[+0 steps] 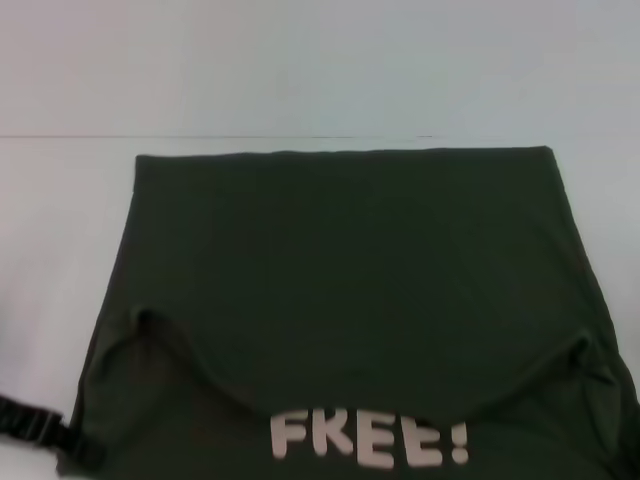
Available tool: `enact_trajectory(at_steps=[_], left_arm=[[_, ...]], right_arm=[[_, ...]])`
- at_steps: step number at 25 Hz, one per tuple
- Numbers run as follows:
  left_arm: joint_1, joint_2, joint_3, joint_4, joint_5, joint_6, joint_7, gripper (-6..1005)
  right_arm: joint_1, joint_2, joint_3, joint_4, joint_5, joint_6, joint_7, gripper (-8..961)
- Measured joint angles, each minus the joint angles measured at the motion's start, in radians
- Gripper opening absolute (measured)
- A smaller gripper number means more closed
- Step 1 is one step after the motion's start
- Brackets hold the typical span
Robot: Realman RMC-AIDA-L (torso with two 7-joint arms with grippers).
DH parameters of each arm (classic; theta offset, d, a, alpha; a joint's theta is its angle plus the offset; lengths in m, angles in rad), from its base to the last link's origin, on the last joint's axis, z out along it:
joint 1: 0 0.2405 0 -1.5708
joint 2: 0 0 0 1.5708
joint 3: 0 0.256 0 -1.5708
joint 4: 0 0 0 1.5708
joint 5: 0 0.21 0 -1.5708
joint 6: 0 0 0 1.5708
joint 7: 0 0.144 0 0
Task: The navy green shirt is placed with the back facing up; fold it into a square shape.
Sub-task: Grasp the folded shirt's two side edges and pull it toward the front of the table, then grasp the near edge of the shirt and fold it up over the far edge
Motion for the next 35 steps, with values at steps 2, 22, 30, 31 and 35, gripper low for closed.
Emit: enact_trajectory(at_steps=[2, 22, 30, 31, 35], left_arm=[[0.0, 0.007, -0.003, 0.001, 0.025, 0.072, 0.005, 44], [-0.009, -0.001, -0.031, -0.006, 0.038, 0.269, 0.073, 44], [-0.039, 0.006, -0.199, -0.017, -0.027, 0.256, 0.079, 44], [-0.04, 0.009, -0.231, -0.017, -0.029, 0.241, 0.076, 45], [-0.036, 0.021, -0.377, -0.017, -0.03, 0.156, 0.061, 45]], right_arm=[[-0.001, 0.005, -0.018, 0.004, -0.026, -0.014, -0.032, 56], [-0.001, 0.032, 0.007, -0.023, -0.034, -0.133, -0.121, 57], [0.003, -0.008, 0.298, -0.026, -0.008, -0.112, -0.08, 56], [0.001, -0.015, 0.328, -0.026, 0.008, -0.1, -0.074, 56], [-0.011, -0.026, 0.378, -0.019, 0.093, -0.02, -0.038, 57]])
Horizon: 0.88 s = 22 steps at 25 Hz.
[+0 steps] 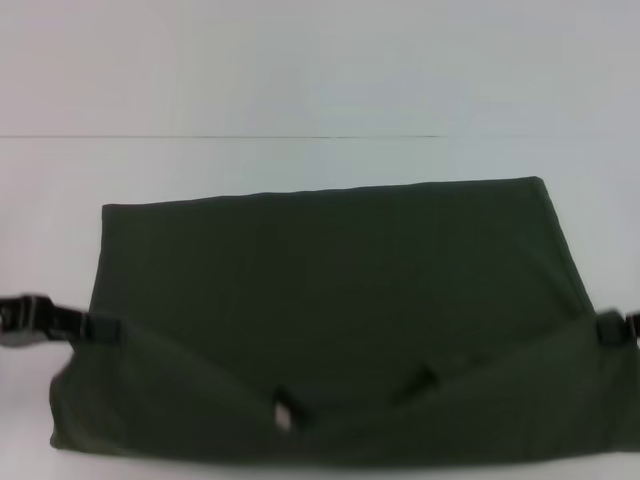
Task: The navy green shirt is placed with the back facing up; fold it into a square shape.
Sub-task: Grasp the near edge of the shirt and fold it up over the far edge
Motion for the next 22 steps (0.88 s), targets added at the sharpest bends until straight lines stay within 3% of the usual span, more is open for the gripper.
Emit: enact_trajectory(at_steps=[3, 6, 9, 15, 22], left_arm=[[0.011, 0.0, -0.086, -0.001, 0.0, -0.069, -0.008, 45], [0.022, -0.014, -0.153, -0.002, -0.002, -0.143, -0.02, 45], [0.032, -0.044, -0.195, -0.002, -0.028, -0.208, -0.012, 45], [0.039, -0.115, -0.195, -0.003, -0.115, -0.331, 0.047, 42], [0.028, -0.17, -0.191, -0.01, -0.21, -0.463, 0.124, 40]], right_arm=[[-0.004, -0.001, 0.002, 0.008, 0.052, 0.081, 0.02, 56], [0.003, 0.01, 0.003, 0.015, 0.09, 0.147, 0.029, 56], [0.005, 0.034, 0.0, 0.02, 0.153, 0.231, 0.029, 56], [0.009, 0.09, -0.021, 0.035, 0.248, 0.407, -0.03, 57], [0.021, 0.152, -0.057, 0.038, 0.311, 0.58, -0.104, 57]])
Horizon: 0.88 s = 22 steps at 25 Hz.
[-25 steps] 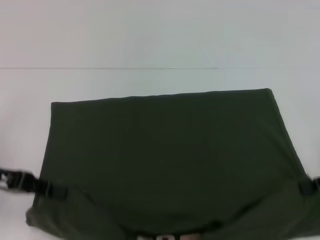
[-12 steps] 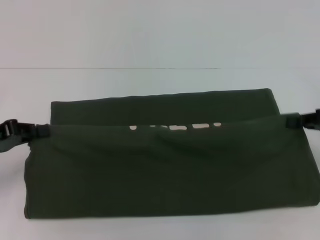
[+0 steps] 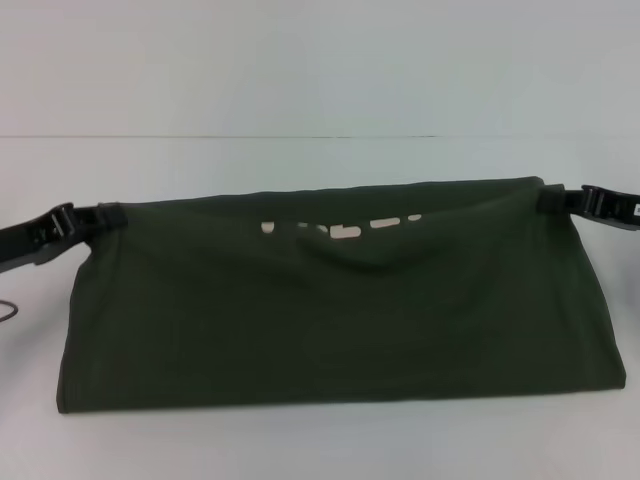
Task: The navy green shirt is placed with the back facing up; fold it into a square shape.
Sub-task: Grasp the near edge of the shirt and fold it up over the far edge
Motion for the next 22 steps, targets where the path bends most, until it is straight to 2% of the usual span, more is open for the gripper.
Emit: enact_trajectory(at_steps=[4, 9, 18, 22], left_arm=[[-0.003, -0.019, 0.001, -0.003, -0.06, -0.065, 0.038, 41], [-0.012, -0.053, 0.004, -0.004, -0.101, -0.156, 0.091, 41], [-0.043, -0.103, 0.049, -0.018, -0.121, -0.313, 0.174, 43], [-0.049, -0.112, 0.054, -0.02, -0.143, -0.35, 0.197, 44]], right_arm=[[0.007, 0.024, -0.011, 0.001, 0.022, 0.083, -0.027, 56], [0.008, 0.045, -0.015, 0.007, 0.069, 0.166, -0.064, 56], [0.039, 0.048, -0.026, 0.072, 0.125, 0.296, -0.111, 57], [0.056, 0.049, -0.057, 0.11, 0.157, 0.363, -0.129, 57]])
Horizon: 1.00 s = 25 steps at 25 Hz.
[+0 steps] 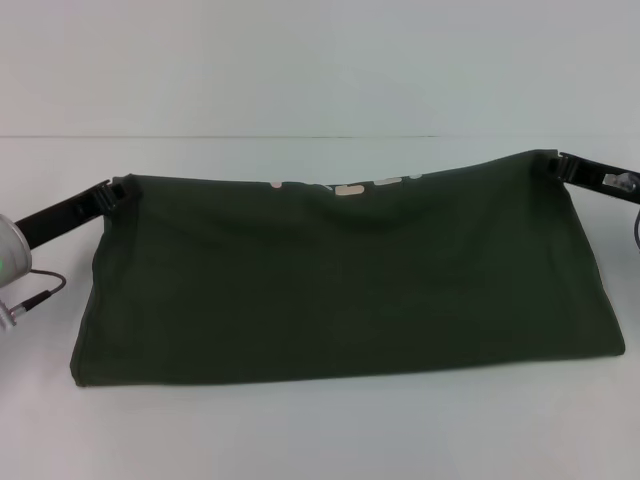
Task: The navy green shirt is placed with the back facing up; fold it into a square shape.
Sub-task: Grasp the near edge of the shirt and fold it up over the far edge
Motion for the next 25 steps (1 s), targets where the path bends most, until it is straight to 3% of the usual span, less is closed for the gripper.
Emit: enact_trajectory(at_steps=[16, 25], left_arm=[[-0.018, -0.001, 0.003, -0.034, -0.049, -0.072, 0.04, 46], [-0.026, -0.013, 0.003, -0.043, -0.058, -0.119, 0.069, 48]], right_arm=[[0.026, 0.003, -0.033, 0.026, 0.073, 0.079, -0.047, 56], [0.047, 0.004, -0.038, 0.063, 0.074, 0.147, -0.05, 65]])
